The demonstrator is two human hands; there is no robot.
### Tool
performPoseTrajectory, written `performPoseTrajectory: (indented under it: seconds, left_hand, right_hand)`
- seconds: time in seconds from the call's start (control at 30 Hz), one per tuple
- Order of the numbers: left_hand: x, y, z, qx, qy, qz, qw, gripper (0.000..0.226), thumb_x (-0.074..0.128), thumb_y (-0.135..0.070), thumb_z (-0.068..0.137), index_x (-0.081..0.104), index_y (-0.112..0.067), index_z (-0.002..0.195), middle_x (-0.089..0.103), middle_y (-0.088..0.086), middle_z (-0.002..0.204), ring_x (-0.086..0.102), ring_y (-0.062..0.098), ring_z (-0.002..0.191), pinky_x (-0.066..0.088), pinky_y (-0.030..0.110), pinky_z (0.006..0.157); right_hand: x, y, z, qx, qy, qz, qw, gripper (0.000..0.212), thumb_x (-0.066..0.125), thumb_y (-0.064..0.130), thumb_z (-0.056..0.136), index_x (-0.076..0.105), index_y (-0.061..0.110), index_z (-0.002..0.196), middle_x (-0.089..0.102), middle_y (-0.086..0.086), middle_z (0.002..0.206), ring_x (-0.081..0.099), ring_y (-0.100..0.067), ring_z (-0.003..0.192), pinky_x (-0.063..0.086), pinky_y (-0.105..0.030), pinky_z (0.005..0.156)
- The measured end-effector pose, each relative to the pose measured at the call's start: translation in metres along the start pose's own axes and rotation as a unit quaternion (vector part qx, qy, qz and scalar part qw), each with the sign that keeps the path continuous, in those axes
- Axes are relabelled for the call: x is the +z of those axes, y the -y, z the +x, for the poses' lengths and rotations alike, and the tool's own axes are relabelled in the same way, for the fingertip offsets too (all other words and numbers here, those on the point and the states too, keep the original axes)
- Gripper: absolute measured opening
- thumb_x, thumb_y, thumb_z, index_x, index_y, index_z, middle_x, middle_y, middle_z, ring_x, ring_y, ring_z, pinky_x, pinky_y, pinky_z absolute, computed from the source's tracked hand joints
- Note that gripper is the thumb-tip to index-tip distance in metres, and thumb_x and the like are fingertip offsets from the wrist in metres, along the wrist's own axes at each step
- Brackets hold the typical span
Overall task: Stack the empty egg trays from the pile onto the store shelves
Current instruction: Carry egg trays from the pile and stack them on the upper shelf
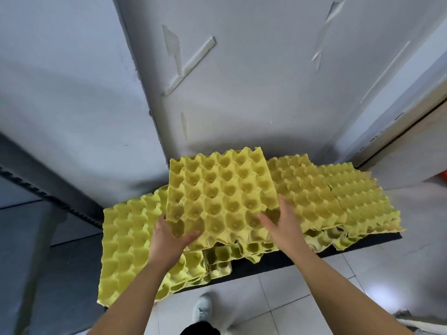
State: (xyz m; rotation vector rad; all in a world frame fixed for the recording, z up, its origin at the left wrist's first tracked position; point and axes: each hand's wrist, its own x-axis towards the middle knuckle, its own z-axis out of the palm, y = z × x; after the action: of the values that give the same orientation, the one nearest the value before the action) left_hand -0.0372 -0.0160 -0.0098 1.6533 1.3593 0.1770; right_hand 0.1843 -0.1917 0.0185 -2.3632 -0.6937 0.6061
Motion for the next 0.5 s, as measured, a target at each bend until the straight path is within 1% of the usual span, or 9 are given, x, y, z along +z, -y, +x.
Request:
performPoseTrajectory:
  seconds: [0.07, 0.13, 0.2, 0.3, 0.37, 0.4, 0.5]
  left_hand:
    - [-0.011, 0.010, -0.009, -0.005, -0.028, -0.007, 1.000, 0.114, 0.086, -0.048, 0.064, 0.022, -0.014, 0.151, 0.041, 0.009, 0.147, 0.046, 0.028, 0.129, 0.044, 0.039, 0.093]
    - [-0.023, 0.022, -0.019, -0.010, -0.055, -0.022, 0.998, 0.107, 0.086, -0.047, 0.065, 0.028, -0.015, 0.149, 0.048, 0.009, 0.140, 0.052, 0.027, 0.120, 0.046, 0.035, 0.084]
    - [-0.035, 0.036, -0.029, -0.022, -0.090, -0.038, 0.995, 0.093, 0.083, -0.045, 0.070, 0.034, -0.019, 0.145, 0.054, 0.003, 0.131, 0.058, 0.023, 0.107, 0.047, 0.030, 0.072]
    - [-0.055, 0.062, -0.042, -0.051, -0.124, -0.062, 0.989, 0.073, 0.077, -0.043, 0.078, 0.041, -0.025, 0.138, 0.057, -0.006, 0.124, 0.060, 0.017, 0.100, 0.048, 0.029, 0.065]
    - [-0.070, 0.082, -0.047, -0.063, -0.137, -0.073, 0.986, 0.053, 0.075, -0.040, 0.081, 0.047, -0.028, 0.124, 0.062, -0.007, 0.115, 0.064, 0.018, 0.096, 0.053, 0.034, 0.069]
    - [-0.076, 0.091, -0.048, -0.067, -0.139, -0.077, 0.985, 0.049, 0.074, -0.038, 0.082, 0.048, -0.028, 0.121, 0.064, -0.008, 0.110, 0.065, 0.018, 0.094, 0.055, 0.037, 0.073]
    - [-0.095, 0.117, -0.043, -0.083, -0.124, -0.084, 0.985, 0.054, 0.075, -0.039, 0.081, 0.049, -0.025, 0.127, 0.066, -0.006, 0.107, 0.065, 0.018, 0.092, 0.056, 0.042, 0.078]
  right_hand:
    - [0.009, 0.006, -0.003, -0.024, 0.018, 0.000, 1.000, 0.089, 0.057, 0.057, 0.084, 0.012, 0.021, 0.152, 0.020, -0.003, 0.158, 0.021, -0.021, 0.144, 0.022, -0.041, 0.115]
    - [0.020, 0.012, -0.009, -0.044, 0.039, 0.007, 0.998, 0.088, 0.056, 0.057, 0.085, 0.012, 0.021, 0.152, 0.020, -0.003, 0.158, 0.022, -0.021, 0.144, 0.021, -0.037, 0.113]
    - [0.034, 0.019, -0.016, -0.059, 0.063, 0.010, 0.996, 0.086, 0.054, 0.056, 0.087, 0.011, 0.022, 0.153, 0.019, -0.002, 0.158, 0.021, -0.020, 0.144, 0.021, -0.037, 0.113]
    - [0.058, 0.031, -0.029, -0.087, 0.094, 0.015, 0.992, 0.080, 0.051, 0.051, 0.091, 0.010, 0.021, 0.153, 0.018, -0.002, 0.158, 0.023, -0.019, 0.143, 0.022, -0.033, 0.112]
    - [0.074, 0.040, -0.038, -0.109, 0.112, -0.003, 0.988, 0.078, 0.049, 0.049, 0.093, 0.008, 0.020, 0.153, 0.017, -0.003, 0.159, 0.021, -0.019, 0.144, 0.021, -0.035, 0.113]
    - [0.081, 0.044, -0.042, -0.116, 0.121, -0.011, 0.986, 0.078, 0.048, 0.048, 0.094, 0.008, 0.019, 0.153, 0.016, -0.004, 0.159, 0.020, -0.019, 0.144, 0.021, -0.037, 0.114]
    - [0.105, 0.057, -0.051, -0.124, 0.146, -0.029, 0.981, 0.078, 0.047, 0.048, 0.094, 0.005, 0.017, 0.153, 0.014, -0.006, 0.159, 0.019, -0.020, 0.145, 0.018, -0.033, 0.115]
